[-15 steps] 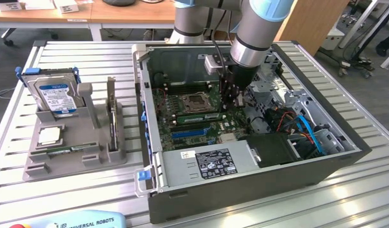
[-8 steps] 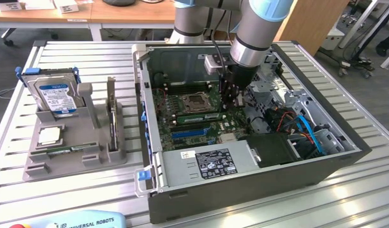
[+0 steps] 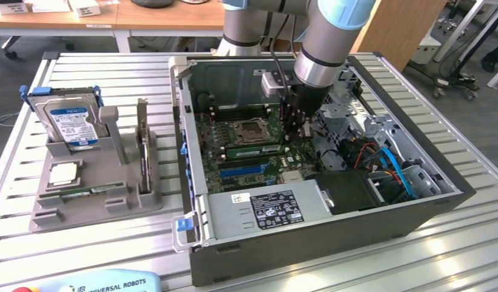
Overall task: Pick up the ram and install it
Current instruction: 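Press down the ram until it locks into place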
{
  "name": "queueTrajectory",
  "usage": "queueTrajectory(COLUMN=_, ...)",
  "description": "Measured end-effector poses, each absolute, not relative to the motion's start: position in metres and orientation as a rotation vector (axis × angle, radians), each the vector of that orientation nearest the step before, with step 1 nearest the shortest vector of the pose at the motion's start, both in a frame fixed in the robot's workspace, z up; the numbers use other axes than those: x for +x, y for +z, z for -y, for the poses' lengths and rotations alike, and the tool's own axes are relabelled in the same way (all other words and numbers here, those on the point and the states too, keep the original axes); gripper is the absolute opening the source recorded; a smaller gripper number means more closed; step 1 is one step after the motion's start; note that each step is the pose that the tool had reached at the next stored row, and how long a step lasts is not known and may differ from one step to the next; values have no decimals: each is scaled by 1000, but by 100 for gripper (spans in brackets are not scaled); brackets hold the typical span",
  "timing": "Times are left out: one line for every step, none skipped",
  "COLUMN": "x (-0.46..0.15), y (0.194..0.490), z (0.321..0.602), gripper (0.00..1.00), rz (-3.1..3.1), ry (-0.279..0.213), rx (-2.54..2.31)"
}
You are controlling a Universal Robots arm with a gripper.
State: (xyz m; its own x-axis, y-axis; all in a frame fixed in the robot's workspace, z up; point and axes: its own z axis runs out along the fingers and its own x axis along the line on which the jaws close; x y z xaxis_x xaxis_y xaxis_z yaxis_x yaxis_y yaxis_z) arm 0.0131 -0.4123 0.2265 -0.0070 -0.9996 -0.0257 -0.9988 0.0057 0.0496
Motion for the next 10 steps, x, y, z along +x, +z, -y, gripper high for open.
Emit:
queueTrajectory(x=13, y=226, z=412, gripper=10, rz=2216, ry=-83, rx=2202)
queueTrajectory(x=13, y=226, z=412, gripper=10, rz=2216, ry=-83, rx=2202)
queueTrajectory(x=13, y=226, z=412, gripper=10, rz=2216, ry=-83, rx=2202)
queueTrajectory(x=13, y=226, z=412, gripper=10, rz=2216, ry=-84, rx=2202)
queueTrajectory(x=13, y=225, z=412, gripper=10, rz=2216, ry=-84, rx=2202)
queueTrajectory(x=13, y=225, z=412, gripper=10, rz=2216, ry=-83, rx=2202)
queueTrajectory(x=13, y=224, z=412, gripper=10, rz=2216, ry=-83, rx=2202)
queueTrajectory(x=13, y=224, z=412, gripper=10, rz=2216, ry=-83, rx=2202)
queueTrajectory(x=13, y=224, z=412, gripper=10, rz=2216, ry=-83, rx=2202)
queueTrajectory(x=13, y=224, z=412, gripper=10, rz=2216, ry=-83, rx=2202)
